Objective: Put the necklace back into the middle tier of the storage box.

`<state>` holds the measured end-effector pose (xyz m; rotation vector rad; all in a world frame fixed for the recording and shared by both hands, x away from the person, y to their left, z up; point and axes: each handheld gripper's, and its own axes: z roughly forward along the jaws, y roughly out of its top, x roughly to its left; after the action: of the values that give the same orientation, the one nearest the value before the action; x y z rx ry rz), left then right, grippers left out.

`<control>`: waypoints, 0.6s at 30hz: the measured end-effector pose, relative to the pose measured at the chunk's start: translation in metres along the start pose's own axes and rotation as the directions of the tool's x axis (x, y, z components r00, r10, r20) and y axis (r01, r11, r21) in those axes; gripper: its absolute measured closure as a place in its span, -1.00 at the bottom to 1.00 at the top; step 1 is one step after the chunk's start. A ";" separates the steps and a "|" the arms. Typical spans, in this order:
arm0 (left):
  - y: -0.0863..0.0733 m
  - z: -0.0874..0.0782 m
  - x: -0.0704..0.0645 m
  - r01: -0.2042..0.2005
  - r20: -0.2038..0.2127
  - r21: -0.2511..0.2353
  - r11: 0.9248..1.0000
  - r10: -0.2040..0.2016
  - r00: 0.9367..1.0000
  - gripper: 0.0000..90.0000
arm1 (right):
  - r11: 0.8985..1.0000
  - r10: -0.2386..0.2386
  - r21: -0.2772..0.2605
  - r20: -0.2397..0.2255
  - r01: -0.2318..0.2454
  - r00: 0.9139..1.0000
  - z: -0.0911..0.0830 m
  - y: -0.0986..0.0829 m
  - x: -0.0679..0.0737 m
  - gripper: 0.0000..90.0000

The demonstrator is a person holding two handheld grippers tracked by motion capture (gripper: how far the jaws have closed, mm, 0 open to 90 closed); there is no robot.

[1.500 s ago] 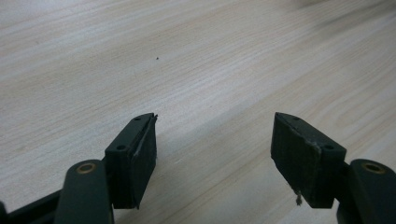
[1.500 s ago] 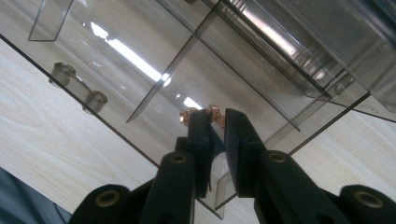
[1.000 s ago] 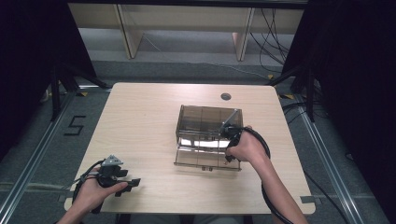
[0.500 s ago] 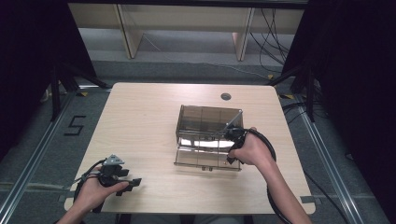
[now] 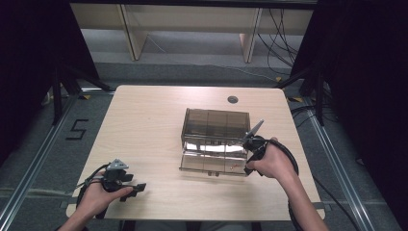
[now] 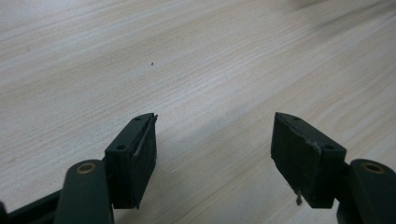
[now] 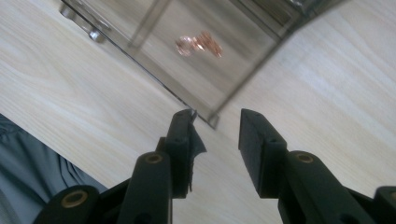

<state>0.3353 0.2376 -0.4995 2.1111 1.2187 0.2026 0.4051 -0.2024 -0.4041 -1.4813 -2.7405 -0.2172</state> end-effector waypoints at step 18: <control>0.001 0.001 0.000 -0.008 0.005 0.011 1.000 0.008 1.000 -0.31 | 0.997 0.077 0.020 0.002 -0.077 0.997 0.014 -0.039 -0.023 0.43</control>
<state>0.3364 0.2363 -0.4998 2.1247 1.2119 0.1950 0.3858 -0.2408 -0.4240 -1.5787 -2.6720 -0.1872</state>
